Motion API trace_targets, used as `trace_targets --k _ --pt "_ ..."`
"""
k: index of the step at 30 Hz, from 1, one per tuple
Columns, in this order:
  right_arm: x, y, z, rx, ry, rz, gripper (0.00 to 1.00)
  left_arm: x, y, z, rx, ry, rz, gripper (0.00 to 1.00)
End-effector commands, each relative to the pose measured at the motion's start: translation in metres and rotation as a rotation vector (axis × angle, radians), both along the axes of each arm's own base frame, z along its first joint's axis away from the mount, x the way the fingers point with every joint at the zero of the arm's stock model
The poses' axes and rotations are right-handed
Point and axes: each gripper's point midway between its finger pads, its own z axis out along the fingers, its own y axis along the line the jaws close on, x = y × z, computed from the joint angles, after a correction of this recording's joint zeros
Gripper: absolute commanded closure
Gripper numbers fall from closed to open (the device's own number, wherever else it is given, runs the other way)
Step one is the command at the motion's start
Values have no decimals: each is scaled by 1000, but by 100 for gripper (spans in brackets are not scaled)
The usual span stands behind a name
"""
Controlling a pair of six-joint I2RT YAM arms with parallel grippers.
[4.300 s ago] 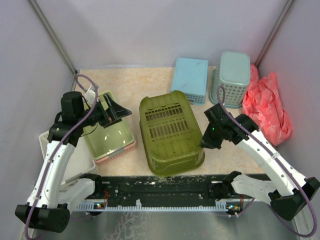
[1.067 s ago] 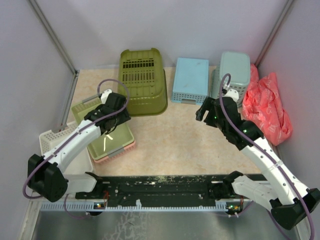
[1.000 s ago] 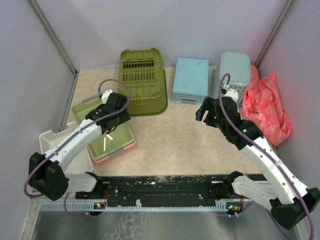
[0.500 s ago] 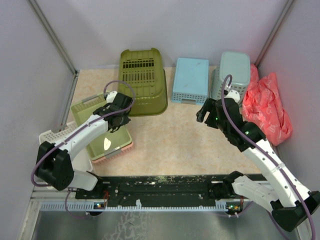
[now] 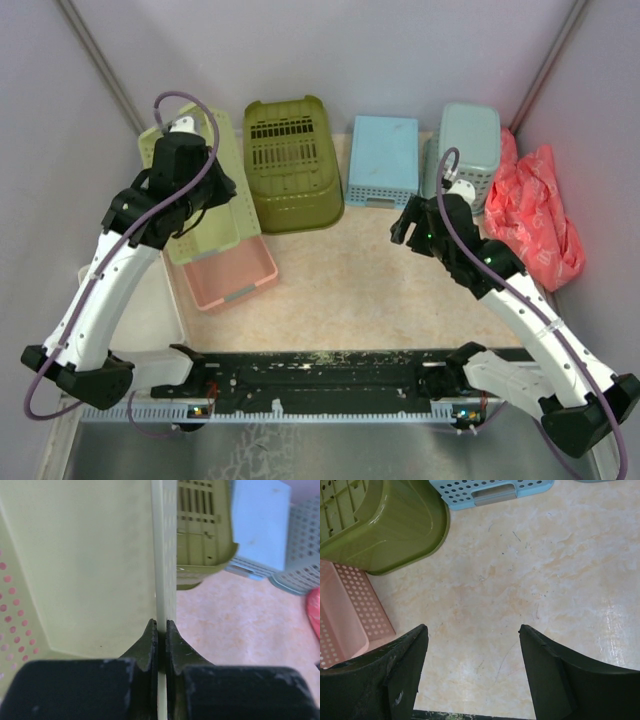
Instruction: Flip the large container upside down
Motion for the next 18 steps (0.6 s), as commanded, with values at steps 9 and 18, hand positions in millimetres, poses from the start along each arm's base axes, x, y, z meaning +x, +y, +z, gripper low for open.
trace_targets --k 9,18 --pt "4 -101 97 -23 -95 -300 25 -89 -176 67 -586 -21 -906 100" --pt "-15 -145 206 -109 -256 -418 25 -157 -239 30 -827 126 -1282 100"
